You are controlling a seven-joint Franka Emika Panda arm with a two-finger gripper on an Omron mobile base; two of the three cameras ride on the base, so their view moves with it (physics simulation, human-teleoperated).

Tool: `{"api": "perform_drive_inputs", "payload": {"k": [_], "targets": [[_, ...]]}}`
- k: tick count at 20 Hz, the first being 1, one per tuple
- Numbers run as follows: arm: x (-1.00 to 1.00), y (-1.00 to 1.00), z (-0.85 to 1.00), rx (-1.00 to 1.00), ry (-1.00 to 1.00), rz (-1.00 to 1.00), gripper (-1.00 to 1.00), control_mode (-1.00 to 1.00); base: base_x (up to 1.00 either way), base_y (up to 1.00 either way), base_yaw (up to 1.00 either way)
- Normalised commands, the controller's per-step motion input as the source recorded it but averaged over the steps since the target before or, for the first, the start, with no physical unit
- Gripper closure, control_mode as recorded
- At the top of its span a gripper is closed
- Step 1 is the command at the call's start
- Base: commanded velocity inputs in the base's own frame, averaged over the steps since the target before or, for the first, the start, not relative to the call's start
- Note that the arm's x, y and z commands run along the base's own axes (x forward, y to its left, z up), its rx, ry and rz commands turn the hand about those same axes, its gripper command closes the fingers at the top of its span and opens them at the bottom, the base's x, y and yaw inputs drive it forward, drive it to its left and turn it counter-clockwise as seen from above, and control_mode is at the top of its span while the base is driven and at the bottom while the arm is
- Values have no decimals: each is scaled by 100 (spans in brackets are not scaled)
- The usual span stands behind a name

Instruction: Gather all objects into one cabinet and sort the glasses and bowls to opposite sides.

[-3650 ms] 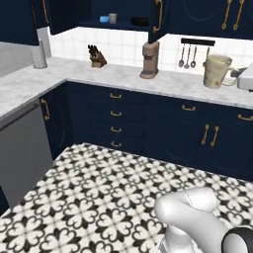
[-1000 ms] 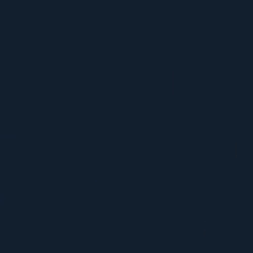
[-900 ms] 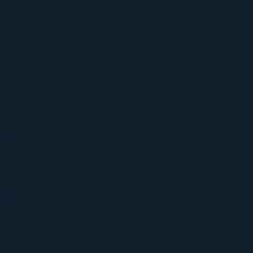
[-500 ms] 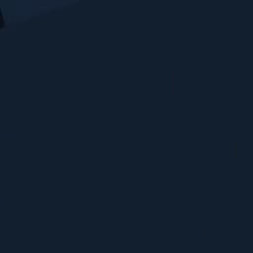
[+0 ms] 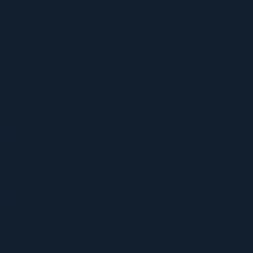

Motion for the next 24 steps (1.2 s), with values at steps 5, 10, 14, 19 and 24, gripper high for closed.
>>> {"api": "perform_drive_inputs", "payload": {"k": [5,10,14,19,24], "targets": [[0,0,0,0,0,0,100,100,8,19,18],[0,0,0,0,0,0,100,100,-24,-67,60],[0,0,0,0,0,0,100,100,-18,-100,47],[0,0,0,0,0,0,100,100,31,-48,10],[0,0,0,0,0,0,100,100,97,93,-18]]}}
